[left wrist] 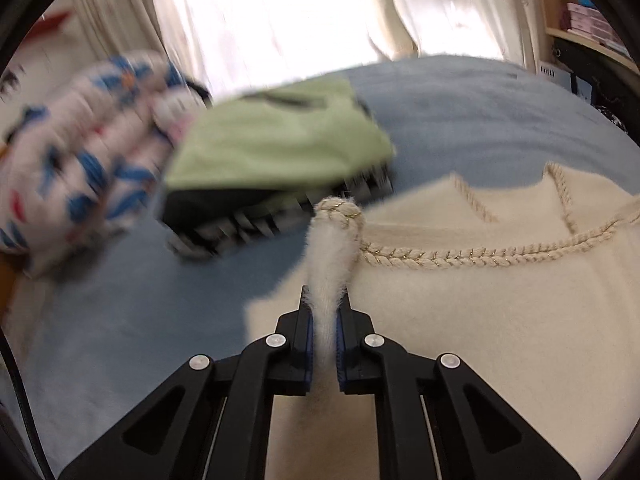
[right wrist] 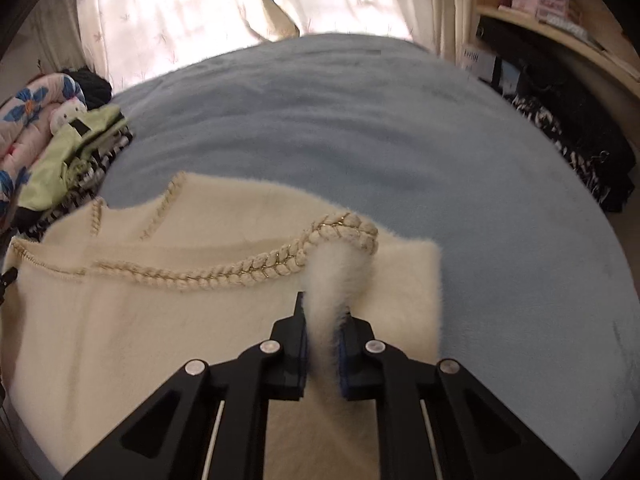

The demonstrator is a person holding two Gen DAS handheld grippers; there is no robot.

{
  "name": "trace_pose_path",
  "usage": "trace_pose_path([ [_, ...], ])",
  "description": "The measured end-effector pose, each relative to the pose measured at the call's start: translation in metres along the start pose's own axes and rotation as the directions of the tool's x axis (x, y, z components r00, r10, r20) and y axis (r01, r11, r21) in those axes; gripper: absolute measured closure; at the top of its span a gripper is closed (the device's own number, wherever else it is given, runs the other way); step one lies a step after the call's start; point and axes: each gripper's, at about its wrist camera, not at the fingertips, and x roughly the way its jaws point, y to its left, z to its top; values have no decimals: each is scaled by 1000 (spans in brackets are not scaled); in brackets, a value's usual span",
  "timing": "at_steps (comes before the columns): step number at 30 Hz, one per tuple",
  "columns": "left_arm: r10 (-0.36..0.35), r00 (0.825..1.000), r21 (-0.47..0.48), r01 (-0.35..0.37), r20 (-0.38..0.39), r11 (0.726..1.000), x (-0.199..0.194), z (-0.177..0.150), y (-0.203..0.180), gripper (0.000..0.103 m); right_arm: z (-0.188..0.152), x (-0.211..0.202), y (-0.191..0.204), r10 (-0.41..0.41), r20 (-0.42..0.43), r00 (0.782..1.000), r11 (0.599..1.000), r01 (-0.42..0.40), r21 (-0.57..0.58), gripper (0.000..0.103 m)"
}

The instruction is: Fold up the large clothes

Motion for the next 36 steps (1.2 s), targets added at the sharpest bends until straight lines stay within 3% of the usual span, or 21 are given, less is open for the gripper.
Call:
trace_pose_path([
  [3, 58, 995, 4, -58, 81, 998, -32, 10, 5, 97, 9, -33, -13, 7, 92, 996, 998, -12, 54, 95],
  [8, 107, 985, -116, -91, 137, 989, -50, 40, 24, 97, 34, -60, -24, 20, 195, 981, 993, -42, 113, 95],
  [13, 108, 988, -184, -87, 109, 979, -19, 74, 32, 97, 67, -47, -16, -5, 243, 970, 990, -29, 136, 95],
  [16, 84, 996, -232, -77, 21, 970, 29, 80, 30, 97, 79, -9, -16, -29, 196, 980, 985, -5, 171, 95],
  [18, 74, 997, -248, -81, -34, 965, 61, 74, 27, 97, 80, 29, -16, -51, 120, 991, 980, 27, 198, 95],
  [21, 64, 984, -255, -105, -167, 961, 120, 45, 20, 97, 64, 87, -17, -93, -17, 996, 975, 95, 200, 95],
  [23, 21, 976, -290, -84, -215, 953, 143, 28, 21, 96, 45, 113, -24, -77, -69, 995, 967, 92, 237, 95],
  [31, -82, 976, -383, -1, -201, 924, 157, 22, 37, 91, 42, 114, -30, -54, -64, 996, 962, 69, 263, 92],
  [33, -88, 976, -393, 2, -202, 920, 151, 24, 41, 78, 46, 111, -28, -54, -83, 995, 964, 73, 256, 85],
  [36, -43, 982, -328, -20, -184, 944, 128, 33, 46, 71, 54, 99, -21, -105, -117, 988, 962, 131, 241, 77],
])
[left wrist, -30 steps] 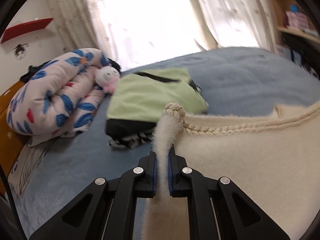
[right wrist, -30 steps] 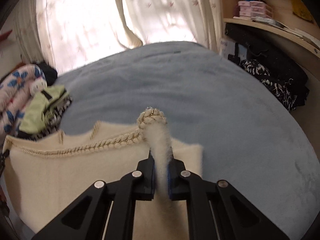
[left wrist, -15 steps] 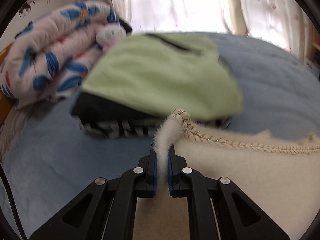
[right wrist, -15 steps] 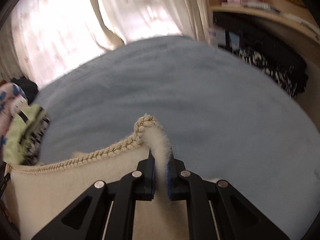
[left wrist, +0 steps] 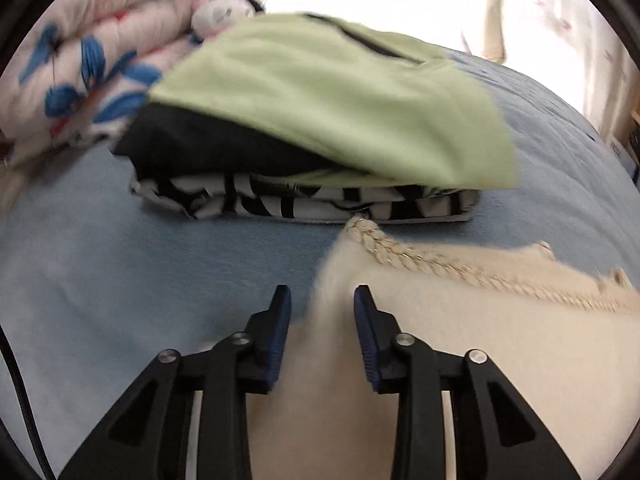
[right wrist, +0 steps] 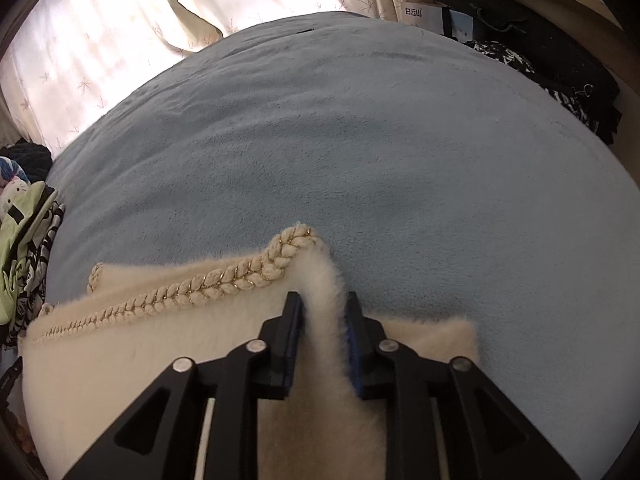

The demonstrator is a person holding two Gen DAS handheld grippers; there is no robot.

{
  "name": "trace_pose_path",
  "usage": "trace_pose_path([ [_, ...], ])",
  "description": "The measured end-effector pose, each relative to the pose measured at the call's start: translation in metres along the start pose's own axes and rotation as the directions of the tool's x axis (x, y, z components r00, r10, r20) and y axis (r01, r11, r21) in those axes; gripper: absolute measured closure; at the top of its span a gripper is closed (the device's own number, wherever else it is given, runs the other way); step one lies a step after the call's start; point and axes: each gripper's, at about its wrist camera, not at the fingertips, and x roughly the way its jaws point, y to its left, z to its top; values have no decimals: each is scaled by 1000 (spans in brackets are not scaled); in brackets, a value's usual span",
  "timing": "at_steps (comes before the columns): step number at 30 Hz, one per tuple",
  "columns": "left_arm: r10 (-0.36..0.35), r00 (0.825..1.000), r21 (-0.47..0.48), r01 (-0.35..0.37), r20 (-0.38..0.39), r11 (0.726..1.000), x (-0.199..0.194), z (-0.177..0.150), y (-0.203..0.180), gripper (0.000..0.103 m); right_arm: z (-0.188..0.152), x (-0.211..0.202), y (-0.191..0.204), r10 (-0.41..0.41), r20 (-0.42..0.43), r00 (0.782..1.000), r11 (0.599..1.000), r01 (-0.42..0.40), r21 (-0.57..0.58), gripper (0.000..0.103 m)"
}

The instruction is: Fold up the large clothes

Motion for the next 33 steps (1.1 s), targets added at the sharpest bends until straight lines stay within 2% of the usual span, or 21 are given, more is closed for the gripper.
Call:
trace_pose_path([
  [2, 20, 998, 45, -23, 65, 999, -24, -2, -7, 68, -2, -24, 9, 15, 54, 998, 1000, -15, 6, 76],
  [4, 5, 990, 85, -17, 142, 996, -53, -6, -18, 53, -8, -51, 31, 64, 117, 991, 998, -61, -26, 71],
  [5, -19, 984, 99, 2, 175, 995, -66, -9, -26, 43, -11, -59, 43, 95, 128, 987, 995, -90, -47, 63],
  [6, -56, 979, 111, 34, 197, 993, -77, -12, -36, 41, -16, -68, 62, 153, 129, 980, 986, -143, -84, 56],
  [8, -111, 976, 129, 87, 190, 988, -85, -16, -54, 41, -29, -77, 102, 256, 87, 963, 958, -241, -159, 55],
  [10, -166, 976, 128, 148, 142, 981, -83, -19, -75, 41, -46, -77, 143, 334, 28, 942, 919, -319, -230, 55],
  [12, -194, 975, 131, 179, 108, 975, -74, -26, -95, 41, -62, -70, 175, 361, -7, 932, 892, -348, -288, 55],
  [14, -182, 980, 144, 168, 86, 975, -63, -36, -111, 41, -73, -52, 191, 348, -53, 936, 881, -346, -323, 55],
  [16, -138, 990, 157, 132, 29, 979, -36, -43, -112, 42, -75, -28, 185, 287, -80, 955, 897, -297, -329, 55],
  [17, -136, 991, 148, 133, 12, 980, -29, -47, -111, 42, -74, -22, 178, 293, -85, 952, 896, -305, -324, 61],
  [18, -165, 986, 128, 162, 11, 978, -25, -47, -101, 42, -70, -17, 165, 334, -95, 938, 887, -346, -306, 69],
  [19, -176, 984, 120, 172, 19, 978, -24, -48, -94, 42, -64, -15, 150, 320, -83, 944, 897, -330, -295, 78],
  [20, -145, 989, 126, 140, 32, 982, -21, -45, -83, 42, -60, -15, 137, 274, -61, 960, 911, -280, -304, 94],
  [21, -86, 996, 135, 80, 34, 988, -17, -42, -73, 42, -57, -14, 126, 235, -36, 971, 920, -234, -315, 97],
  [23, -55, 998, 120, 53, 14, 991, -6, -39, -48, 40, -49, -11, 98, 105, 31, 994, 943, -90, -321, 97],
  [24, -86, 996, 87, 86, 3, 992, -2, -38, -32, 39, -44, -7, 77, 47, 52, 998, 955, -30, -297, 97],
  [27, -156, 988, 36, 156, -11, 987, 3, -35, -8, 40, -34, -1, 20, -43, 63, 997, 981, 54, -185, 97],
  [29, -131, 991, 62, 130, -1, 990, 0, -37, -13, 40, -31, -1, -3, 44, 40, 998, 994, -40, -100, 97],
  [30, -102, 995, 85, 101, 5, 991, 0, -38, -18, 40, -32, -3, -8, 63, 35, 997, 995, -61, -76, 97],
  [32, -67, 998, 103, 65, 15, 993, -7, -39, -25, 40, -33, -8, -2, 27, 35, 999, 995, -23, -101, 96],
  [33, -56, 998, 102, 54, 15, 993, -10, -38, -26, 40, -33, -12, 3, 13, 34, 999, 994, -10, -105, 93],
])
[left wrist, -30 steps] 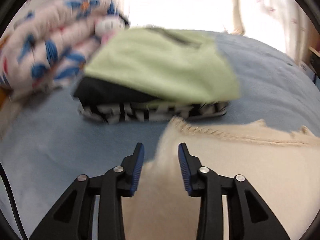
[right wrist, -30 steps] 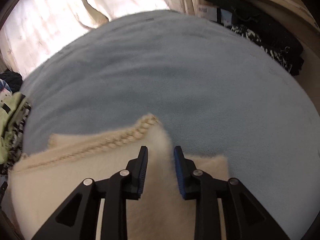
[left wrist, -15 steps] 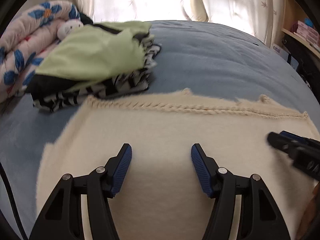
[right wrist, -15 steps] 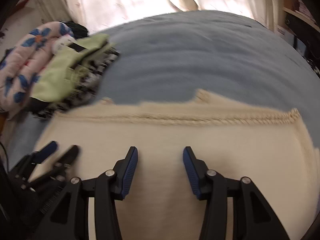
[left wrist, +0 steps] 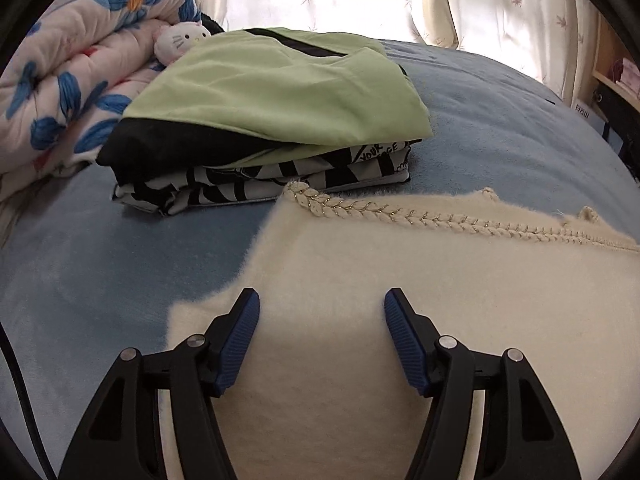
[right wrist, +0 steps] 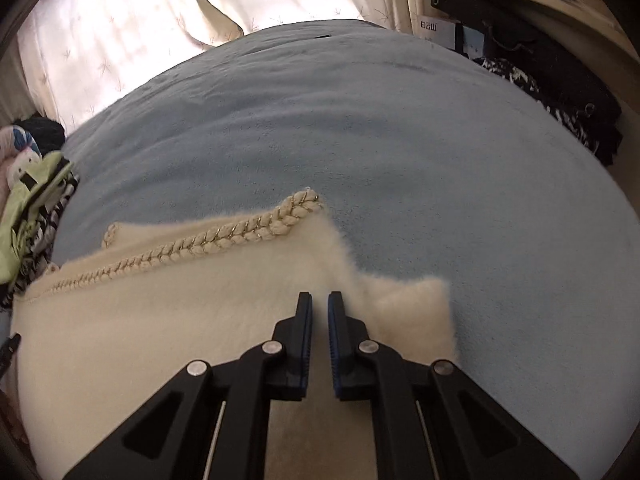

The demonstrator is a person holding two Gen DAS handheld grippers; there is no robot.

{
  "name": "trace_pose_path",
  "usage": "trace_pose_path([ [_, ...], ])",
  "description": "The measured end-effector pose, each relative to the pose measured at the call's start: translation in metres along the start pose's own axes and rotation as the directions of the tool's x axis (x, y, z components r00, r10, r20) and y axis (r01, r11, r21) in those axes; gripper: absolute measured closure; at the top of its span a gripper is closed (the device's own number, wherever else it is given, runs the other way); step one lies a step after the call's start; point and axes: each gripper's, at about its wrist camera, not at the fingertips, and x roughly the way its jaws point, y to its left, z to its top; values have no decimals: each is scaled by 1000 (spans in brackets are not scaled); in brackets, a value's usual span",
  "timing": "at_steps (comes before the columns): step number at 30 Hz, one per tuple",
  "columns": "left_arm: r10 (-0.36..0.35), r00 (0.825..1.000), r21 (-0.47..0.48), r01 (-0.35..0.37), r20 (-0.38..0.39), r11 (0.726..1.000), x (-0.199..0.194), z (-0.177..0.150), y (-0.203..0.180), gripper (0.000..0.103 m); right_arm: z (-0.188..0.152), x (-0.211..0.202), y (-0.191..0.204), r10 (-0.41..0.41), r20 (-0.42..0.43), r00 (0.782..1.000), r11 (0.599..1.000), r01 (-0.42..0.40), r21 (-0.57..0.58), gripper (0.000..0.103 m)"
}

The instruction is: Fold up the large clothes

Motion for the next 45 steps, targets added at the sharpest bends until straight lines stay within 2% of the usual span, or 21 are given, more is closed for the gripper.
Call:
trace_pose_path([
  [1, 4, 1000, -8, -4, -6, 1000, -3, 1, 0, 40, 0, -6, 6, -1, -3, 1000, 1000, 1, 4, 92],
  [3, -1, 1000, -40, 0, -11, 999, -15, 1, 0, 40, -1, -23, 15, 63, -4, 998, 998, -63, 17, 92],
  [7, -39, 999, -49, 40, 38, 998, -73, -11, -13, 40, -27, -75, 53, 207, 20, 978, 978, -207, -36, 90],
  [11, -80, 996, -18, 81, 37, 997, -119, -32, -41, 32, -68, -111, 97, 331, 4, 944, 937, -328, -125, 63],
  [14, -151, 988, -48, 151, 8, 987, -140, -68, -62, 31, -105, -123, 130, 408, -41, 912, 893, -408, -192, 61],
  [16, -152, 988, -68, 151, -10, 986, -144, -93, -71, 31, -123, -122, 137, 419, -68, 906, 879, -423, -219, 61],
  [18, -133, 990, -73, 131, -35, 989, -136, -113, -74, 31, -137, -111, 132, 385, -89, 919, 892, -395, -218, 61],
  [19, -99, 993, -73, 95, -61, 993, -128, -124, -72, 31, -139, -105, 125, 379, -100, 920, 897, -392, -202, 61],
  [20, -86, 993, -77, 80, -80, 994, -122, -133, -67, 31, -142, -101, 109, 404, -98, 910, 894, -415, -168, 64],
  [21, -98, 993, -79, 93, -63, 993, -121, -138, -59, 31, -145, -102, 98, 413, -95, 906, 894, -423, -149, 66],
  [22, -95, 994, -75, 92, -50, 993, -124, -141, -54, 31, -147, -103, 83, 384, -83, 920, 909, -392, -140, 66],
  [25, 0, 999, -69, -4, -54, 998, -128, -145, -29, 31, -152, -103, 34, 202, -15, 979, 972, -202, -121, 66],
  [27, -27, 998, -113, 21, -59, 993, -129, -149, -10, 39, -153, -99, -3, 127, 0, 992, 990, -126, -66, 66],
  [28, -48, 997, -130, 40, -57, 991, -131, -151, -2, 43, -154, -100, -19, 133, -1, 991, 991, -133, -28, 66],
  [29, -51, 997, -135, 43, -54, 990, -133, -153, 2, 48, -154, -101, -35, 155, -2, 988, 988, -155, 24, 73],
  [30, -49, 997, -133, 42, -52, 990, -135, -155, 2, 48, -155, -102, -49, 179, -2, 984, 981, -179, 70, 79],
  [32, -29, 999, -131, 23, -43, 991, -138, -157, 1, 48, -157, -103, -60, 193, 0, 981, 975, -191, 112, 80],
  [35, 2, 999, -106, -7, -48, 994, -135, -155, -4, 48, -159, -102, -56, 167, -5, 986, 981, -166, 104, 79],
  [39, 4, 999, -111, -10, -50, 994, -134, -154, -3, 48, -159, -104, -45, 124, -8, 992, 989, -123, 79, 77],
  [45, -13, 998, -143, 5, -56, 990, -135, -153, 2, 48, -155, -103, -47, 139, -14, 990, 985, -136, 105, 77],
])
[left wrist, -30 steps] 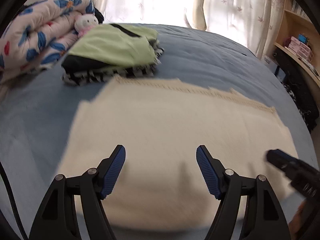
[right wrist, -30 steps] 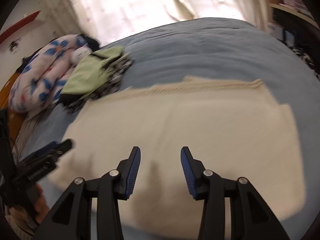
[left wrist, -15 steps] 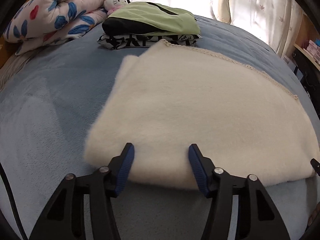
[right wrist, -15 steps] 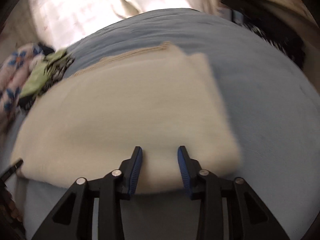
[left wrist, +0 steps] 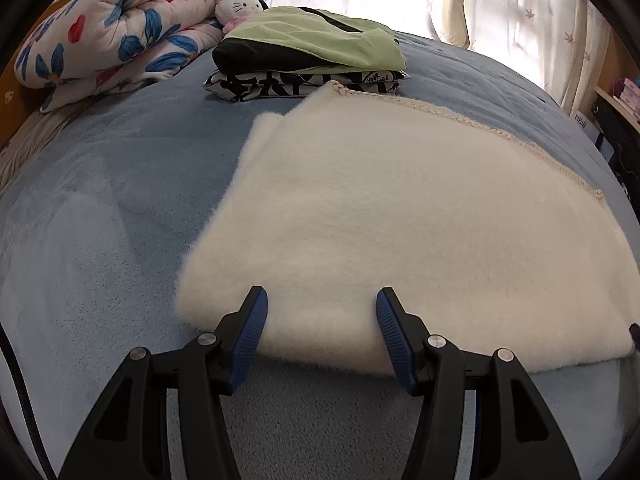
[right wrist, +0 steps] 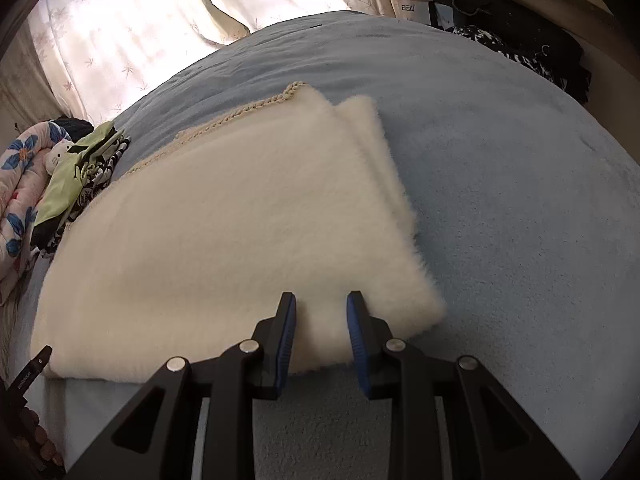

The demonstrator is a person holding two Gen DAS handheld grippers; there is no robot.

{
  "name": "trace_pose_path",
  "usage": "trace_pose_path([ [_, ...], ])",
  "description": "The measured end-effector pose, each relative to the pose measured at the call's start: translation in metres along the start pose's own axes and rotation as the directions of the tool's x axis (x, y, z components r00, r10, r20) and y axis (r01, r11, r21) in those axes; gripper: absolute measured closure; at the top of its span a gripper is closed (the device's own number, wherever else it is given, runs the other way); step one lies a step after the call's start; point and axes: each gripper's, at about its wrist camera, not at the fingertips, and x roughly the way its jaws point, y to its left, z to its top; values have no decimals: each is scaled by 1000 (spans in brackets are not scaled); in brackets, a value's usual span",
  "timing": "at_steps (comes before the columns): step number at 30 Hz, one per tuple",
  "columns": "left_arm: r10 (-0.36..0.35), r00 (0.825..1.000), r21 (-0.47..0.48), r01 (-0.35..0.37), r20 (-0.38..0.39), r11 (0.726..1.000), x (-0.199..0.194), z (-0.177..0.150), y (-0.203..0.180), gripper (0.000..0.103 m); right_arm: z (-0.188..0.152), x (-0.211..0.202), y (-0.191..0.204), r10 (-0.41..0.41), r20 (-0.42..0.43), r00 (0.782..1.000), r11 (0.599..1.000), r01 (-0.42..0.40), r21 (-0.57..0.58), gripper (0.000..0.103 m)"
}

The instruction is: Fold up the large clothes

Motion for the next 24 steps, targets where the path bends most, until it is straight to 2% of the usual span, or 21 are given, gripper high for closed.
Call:
trace_pose_path([
  [9, -37, 999, -55, 35, -34, 998, -24, -1, 3, 43, -5, -18, 5, 21, -22, 1000, 1000, -21, 23, 72],
  [13, -59, 998, -71, 57, -28, 996, -46, -6, 8, 41, -13, -33, 12, 52, -23, 998, 999, -52, 12, 72],
  [20, -83, 997, -56, 83, 0, 995, -90, -21, 18, 33, -34, -66, 29, 101, -7, 995, 994, -102, -35, 72],
  [22, -98, 995, -55, 98, 4, 994, -101, -27, 21, 31, -40, -76, 35, 110, 0, 994, 992, -110, -58, 70],
  [24, -113, 994, -57, 113, 7, 992, -109, -32, 23, 28, -47, -87, 42, 120, 13, 993, 989, -118, -84, 64],
])
